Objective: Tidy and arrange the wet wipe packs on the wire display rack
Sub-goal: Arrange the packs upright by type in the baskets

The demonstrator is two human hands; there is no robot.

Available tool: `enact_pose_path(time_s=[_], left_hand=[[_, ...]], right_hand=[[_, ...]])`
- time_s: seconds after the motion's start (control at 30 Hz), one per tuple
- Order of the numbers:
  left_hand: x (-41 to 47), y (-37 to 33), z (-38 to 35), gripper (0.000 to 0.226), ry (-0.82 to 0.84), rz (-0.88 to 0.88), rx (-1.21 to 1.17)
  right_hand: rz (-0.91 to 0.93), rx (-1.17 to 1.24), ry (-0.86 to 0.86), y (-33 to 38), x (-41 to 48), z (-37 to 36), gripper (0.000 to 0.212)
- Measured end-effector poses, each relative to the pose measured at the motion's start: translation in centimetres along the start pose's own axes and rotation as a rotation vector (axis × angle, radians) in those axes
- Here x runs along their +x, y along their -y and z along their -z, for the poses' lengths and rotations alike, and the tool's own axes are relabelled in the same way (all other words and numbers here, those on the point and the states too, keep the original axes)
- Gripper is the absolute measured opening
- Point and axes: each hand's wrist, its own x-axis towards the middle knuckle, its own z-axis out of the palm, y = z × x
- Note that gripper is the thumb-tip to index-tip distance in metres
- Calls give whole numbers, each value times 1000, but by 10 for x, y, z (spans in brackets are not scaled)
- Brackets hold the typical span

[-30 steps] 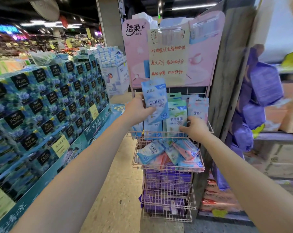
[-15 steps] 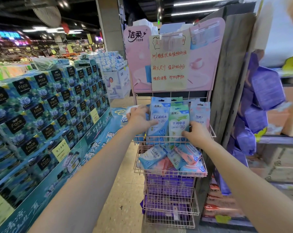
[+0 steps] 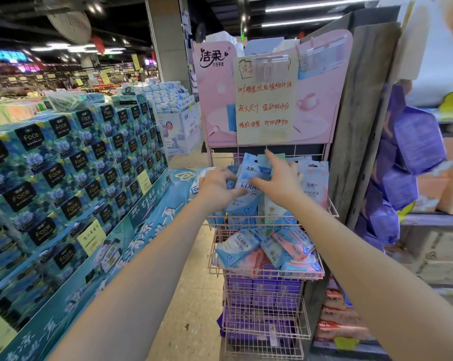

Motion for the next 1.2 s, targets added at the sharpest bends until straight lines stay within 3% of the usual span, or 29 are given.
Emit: enact_pose_path(time_s=[0.1, 0.2, 0.37, 0.7, 0.87, 1.0, 1.2], left_hand=[[2, 1, -2, 50, -12, 12, -7], [3, 0, 0, 49, -4, 35, -78], [3, -1, 12, 33, -108, 108, -433], [8, 9, 6, 41, -122, 77, -82], [13, 13, 17, 66, 2, 360, 156], [17, 30, 15, 62, 10, 384, 45], [11, 40, 22, 71, -39, 371, -82]], right_hand=[[-64, 133, 99, 5, 8, 1, 64], [20, 232, 102, 10, 9, 4, 36], [60, 311, 131, 12, 12, 10, 25], [101, 7, 152, 1, 21, -23, 49], [179, -147, 132, -3, 23, -23, 56], [197, -246, 118, -2, 22, -22, 68], [228, -233, 79, -5, 18, -25, 66]])
